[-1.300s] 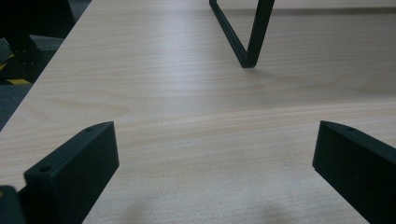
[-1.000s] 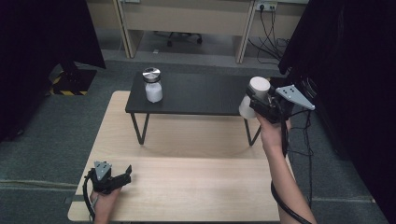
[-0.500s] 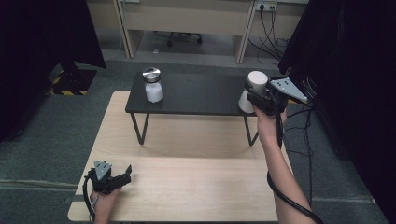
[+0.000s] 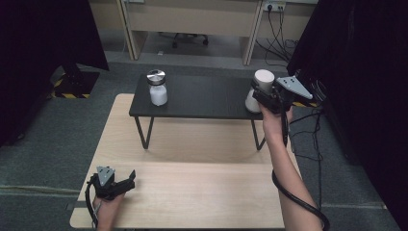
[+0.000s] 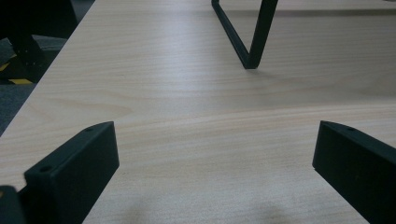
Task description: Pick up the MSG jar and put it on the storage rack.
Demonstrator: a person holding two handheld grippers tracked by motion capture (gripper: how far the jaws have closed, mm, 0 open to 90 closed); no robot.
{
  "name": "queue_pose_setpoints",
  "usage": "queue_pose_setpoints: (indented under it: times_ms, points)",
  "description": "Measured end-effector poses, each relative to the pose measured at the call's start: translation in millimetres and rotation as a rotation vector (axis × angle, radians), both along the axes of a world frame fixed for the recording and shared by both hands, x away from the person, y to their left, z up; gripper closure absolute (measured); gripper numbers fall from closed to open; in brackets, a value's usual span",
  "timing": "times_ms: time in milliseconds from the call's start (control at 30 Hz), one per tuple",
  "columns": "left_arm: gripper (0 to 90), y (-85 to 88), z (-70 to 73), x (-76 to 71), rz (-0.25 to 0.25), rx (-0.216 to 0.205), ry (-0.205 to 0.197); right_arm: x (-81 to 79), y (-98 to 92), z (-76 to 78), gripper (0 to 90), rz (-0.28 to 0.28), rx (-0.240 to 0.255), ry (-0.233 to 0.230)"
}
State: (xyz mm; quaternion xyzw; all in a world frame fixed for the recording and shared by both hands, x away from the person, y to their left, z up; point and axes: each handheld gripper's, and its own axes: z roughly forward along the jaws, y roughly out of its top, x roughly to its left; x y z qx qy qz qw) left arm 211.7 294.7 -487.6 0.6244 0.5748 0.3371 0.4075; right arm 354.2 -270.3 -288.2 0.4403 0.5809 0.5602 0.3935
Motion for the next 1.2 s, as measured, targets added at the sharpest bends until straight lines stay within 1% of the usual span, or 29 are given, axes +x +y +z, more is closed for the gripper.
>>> queue_pose_setpoints:
  times_ms: [267,667,867,967,1133,1167,1200]
  points:
    - [0.0,0.0,0.2,0.2,0.000,-0.001,0.003,6.3,-1.0,-0.7,33.8,-0.012,0.015,0.001]
    - [0.0,0.0,0.6,0.9,0.001,0.000,0.007,17.4,0.4,1.1,33.7,-0.008,0.002,0.005]
    - [0.0,-0.4,0.4,0.8,-0.002,0.004,0.006,16.6,-0.3,0.5,33.6,-0.008,0.002,0.004]
    - [0.0,-0.4,0.4,0.8,-0.002,0.004,0.006,14.6,2.7,-2.4,33.5,-0.012,-0.012,-0.010]
    - [0.0,-0.2,0.4,1.0,-0.004,0.003,0.007,13.8,3.8,-3.9,33.0,-0.017,-0.004,-0.013]
    - [0.0,-0.1,0.3,0.9,-0.004,0.003,0.006,13.6,3.6,-4.1,32.1,-0.017,-0.001,-0.012]
    - [0.0,-0.1,0.3,0.9,-0.004,0.002,0.006,13.0,3.7,-5.1,27.4,-0.019,0.004,-0.017]
